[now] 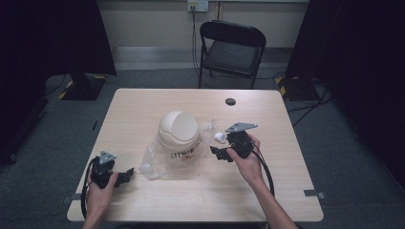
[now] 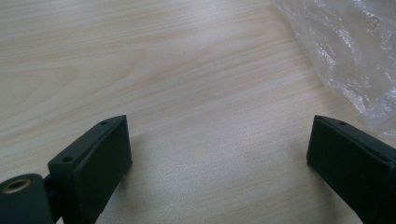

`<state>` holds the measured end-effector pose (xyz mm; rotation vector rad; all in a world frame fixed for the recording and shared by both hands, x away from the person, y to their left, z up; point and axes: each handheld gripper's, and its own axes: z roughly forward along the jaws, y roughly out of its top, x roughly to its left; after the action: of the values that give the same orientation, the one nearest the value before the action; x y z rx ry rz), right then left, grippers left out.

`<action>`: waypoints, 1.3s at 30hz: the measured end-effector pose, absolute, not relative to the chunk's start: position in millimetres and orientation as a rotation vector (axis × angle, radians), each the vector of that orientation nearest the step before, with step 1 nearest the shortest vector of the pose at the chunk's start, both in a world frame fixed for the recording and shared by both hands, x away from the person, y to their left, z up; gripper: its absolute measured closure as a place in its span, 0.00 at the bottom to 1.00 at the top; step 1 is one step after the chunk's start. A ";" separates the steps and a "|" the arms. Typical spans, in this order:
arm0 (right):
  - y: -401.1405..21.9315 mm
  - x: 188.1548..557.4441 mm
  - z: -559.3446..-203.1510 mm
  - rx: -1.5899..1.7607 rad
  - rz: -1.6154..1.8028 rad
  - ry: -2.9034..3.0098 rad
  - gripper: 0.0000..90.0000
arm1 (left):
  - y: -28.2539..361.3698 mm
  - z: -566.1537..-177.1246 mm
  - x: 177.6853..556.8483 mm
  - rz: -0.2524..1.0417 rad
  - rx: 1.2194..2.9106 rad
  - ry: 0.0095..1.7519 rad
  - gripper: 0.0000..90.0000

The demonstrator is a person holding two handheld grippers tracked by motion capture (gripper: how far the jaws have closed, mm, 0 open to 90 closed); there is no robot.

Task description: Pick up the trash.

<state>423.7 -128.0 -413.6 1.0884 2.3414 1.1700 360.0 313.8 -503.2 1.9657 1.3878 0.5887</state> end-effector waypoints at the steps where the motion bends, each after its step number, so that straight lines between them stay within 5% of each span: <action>1: -128.0 423.7 -413.6 1.088 1.170 2.341 0.16 | 313.8 -503.2 360.0 0.588 1.966 1.388 0.07; 19: -79.8 453.3 -366.6 0.956 1.276 2.336 0.16 | 313.8 -503.2 360.0 0.588 1.965 1.388 0.07; 39: -62.7 478.7 -390.3 1.005 1.280 2.374 0.15 | 313.8 -503.2 360.0 0.587 1.966 1.388 0.07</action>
<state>478.7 -62.7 -390.3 1.0047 2.3744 1.2795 360.0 313.8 -503.2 1.9659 1.3876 0.5868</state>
